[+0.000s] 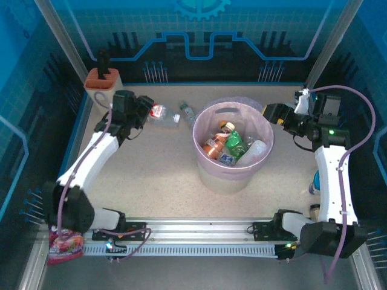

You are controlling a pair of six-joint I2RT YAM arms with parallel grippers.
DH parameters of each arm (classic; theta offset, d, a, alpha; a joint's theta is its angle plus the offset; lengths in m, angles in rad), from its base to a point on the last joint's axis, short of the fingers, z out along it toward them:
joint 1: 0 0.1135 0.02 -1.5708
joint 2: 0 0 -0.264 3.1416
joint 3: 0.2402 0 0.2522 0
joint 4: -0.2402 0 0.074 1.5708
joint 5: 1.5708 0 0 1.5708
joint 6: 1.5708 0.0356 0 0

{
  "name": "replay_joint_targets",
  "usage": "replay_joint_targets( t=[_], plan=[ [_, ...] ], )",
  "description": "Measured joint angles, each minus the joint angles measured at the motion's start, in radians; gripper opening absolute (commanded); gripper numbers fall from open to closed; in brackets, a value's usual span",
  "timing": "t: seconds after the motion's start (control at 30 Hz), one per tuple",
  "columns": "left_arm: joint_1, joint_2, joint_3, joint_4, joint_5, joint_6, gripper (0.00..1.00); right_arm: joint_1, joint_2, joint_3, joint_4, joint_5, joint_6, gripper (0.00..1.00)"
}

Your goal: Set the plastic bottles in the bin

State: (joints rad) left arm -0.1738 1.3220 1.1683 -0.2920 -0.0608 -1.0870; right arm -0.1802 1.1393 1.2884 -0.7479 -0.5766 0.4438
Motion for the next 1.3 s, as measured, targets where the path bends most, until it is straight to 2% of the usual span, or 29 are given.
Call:
replay_joint_targets(
  t=[0.17, 0.3, 0.47, 0.63, 0.87, 1.07, 1.3],
  plan=[
    [-0.087, -0.170, 0.105, -0.019, 0.005, 0.161, 0.58, 0.000, -0.003, 0.000, 0.000, 0.000, 0.000, 0.87],
    [-0.242, -0.180, 0.252, -0.041, 0.021, 0.288, 0.55, 0.001, -0.008, 0.000, 0.001, 0.000, 0.001, 0.87],
    [-0.444, -0.079, 0.424, -0.071, 0.074, 0.406, 0.52, 0.008, -0.013, 0.000, 0.000, 0.001, 0.004, 0.87],
    [-0.578, 0.110, 0.551, -0.146, 0.124, 0.485, 0.53, 0.023, -0.014, 0.000, 0.000, 0.002, 0.005, 0.87],
    [-0.652, 0.354, 0.709, -0.325, 0.166, 0.573, 0.52, 0.029, -0.015, 0.000, -0.003, 0.011, 0.005, 0.87],
    [-0.669, 0.455, 0.810, -0.438, 0.163, 0.617, 0.52, 0.029, -0.016, 0.000, -0.003, 0.019, 0.005, 0.86],
    [-0.702, 0.570, 0.932, -0.518, 0.163, 0.653, 0.64, 0.029, -0.016, 0.000, -0.003, 0.019, 0.004, 0.87]
  ],
)
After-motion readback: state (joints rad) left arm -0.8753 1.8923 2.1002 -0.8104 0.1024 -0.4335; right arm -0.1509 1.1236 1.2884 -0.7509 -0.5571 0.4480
